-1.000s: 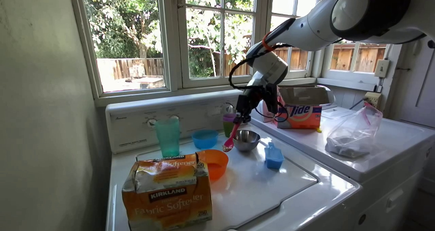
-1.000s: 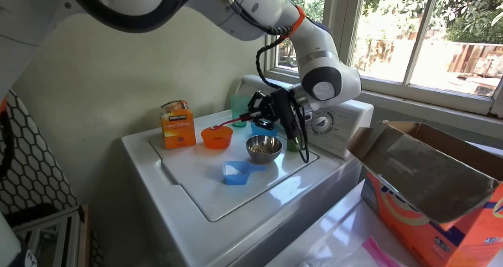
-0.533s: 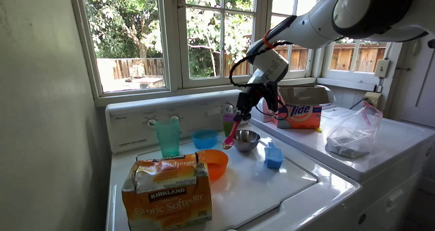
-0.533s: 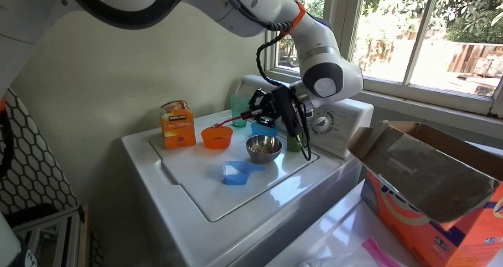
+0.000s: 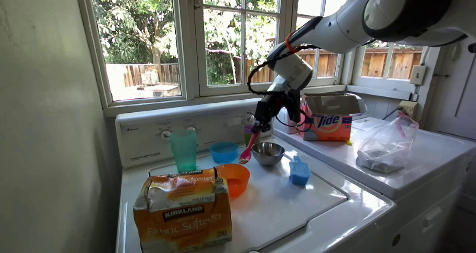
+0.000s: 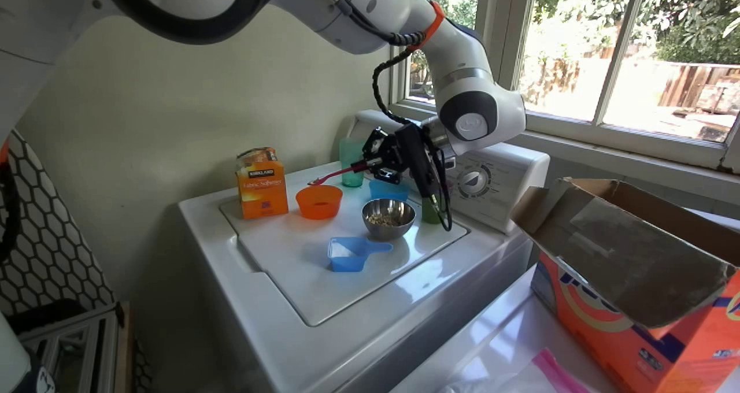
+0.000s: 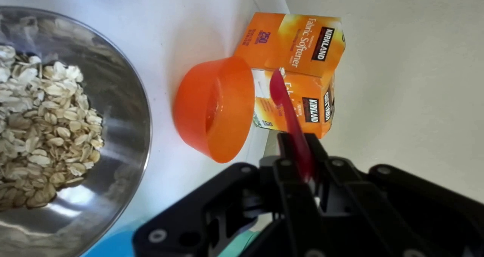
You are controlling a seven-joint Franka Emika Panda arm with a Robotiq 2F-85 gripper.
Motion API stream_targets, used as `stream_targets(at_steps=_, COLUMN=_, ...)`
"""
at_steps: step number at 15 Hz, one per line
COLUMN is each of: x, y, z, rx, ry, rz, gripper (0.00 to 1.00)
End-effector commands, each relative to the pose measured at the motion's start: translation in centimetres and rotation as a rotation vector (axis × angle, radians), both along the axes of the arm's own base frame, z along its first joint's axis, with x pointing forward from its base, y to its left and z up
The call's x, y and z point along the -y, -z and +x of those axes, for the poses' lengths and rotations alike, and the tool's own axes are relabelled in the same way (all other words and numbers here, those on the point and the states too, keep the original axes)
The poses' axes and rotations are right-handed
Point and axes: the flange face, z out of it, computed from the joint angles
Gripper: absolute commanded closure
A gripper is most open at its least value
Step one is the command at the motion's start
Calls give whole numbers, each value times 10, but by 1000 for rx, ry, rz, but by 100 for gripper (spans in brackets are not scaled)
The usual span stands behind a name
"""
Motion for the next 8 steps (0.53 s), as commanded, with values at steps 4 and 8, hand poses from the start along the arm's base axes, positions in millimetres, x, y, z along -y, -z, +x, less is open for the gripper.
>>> stream_targets(at_steps=4, x=-40, y=6, z=7, rx=89, ry=10, rz=-67, gripper=97)
stream_targets(at_steps=8, x=-56, y=2, z=8, rx=173, ry=44, rz=-163, gripper=97)
